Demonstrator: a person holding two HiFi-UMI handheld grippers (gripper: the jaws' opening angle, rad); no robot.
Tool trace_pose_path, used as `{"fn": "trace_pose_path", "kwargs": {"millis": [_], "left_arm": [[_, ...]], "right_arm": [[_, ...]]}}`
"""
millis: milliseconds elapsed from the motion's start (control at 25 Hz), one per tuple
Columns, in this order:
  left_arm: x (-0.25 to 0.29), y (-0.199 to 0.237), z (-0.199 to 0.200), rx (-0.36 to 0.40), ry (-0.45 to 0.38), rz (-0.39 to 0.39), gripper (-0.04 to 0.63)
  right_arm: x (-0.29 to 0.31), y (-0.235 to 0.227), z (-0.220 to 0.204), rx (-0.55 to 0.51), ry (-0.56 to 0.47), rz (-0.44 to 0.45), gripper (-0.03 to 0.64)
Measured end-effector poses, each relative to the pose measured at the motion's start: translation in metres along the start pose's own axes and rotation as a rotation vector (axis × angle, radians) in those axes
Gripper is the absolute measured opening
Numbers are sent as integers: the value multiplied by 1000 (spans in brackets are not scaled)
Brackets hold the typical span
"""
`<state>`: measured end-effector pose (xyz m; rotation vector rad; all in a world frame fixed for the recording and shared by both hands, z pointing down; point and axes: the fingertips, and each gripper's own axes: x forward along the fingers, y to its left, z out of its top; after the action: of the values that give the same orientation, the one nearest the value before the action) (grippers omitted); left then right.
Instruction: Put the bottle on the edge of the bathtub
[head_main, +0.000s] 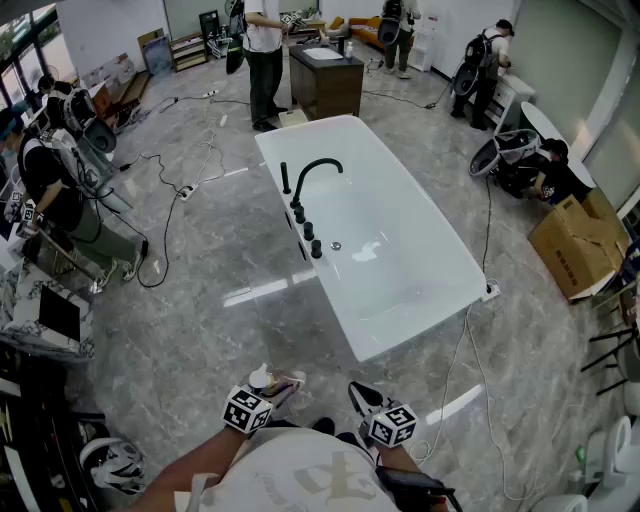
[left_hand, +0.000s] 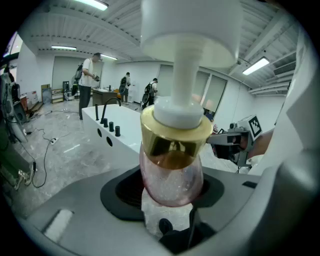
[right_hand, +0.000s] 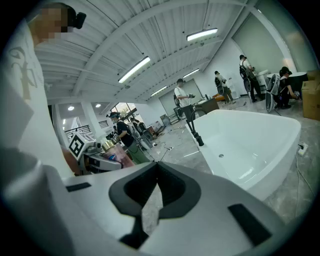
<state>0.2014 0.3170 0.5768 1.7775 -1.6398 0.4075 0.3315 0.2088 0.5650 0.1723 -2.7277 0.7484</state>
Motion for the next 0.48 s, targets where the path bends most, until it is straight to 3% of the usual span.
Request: {"fn": "trace_pose_path", "kwargs": {"millis": [480], "left_arm": [[-53,26,-33,-66,-35,69,219]], "right_arm": [[21,54,-9,-62,42,35,6]]}}
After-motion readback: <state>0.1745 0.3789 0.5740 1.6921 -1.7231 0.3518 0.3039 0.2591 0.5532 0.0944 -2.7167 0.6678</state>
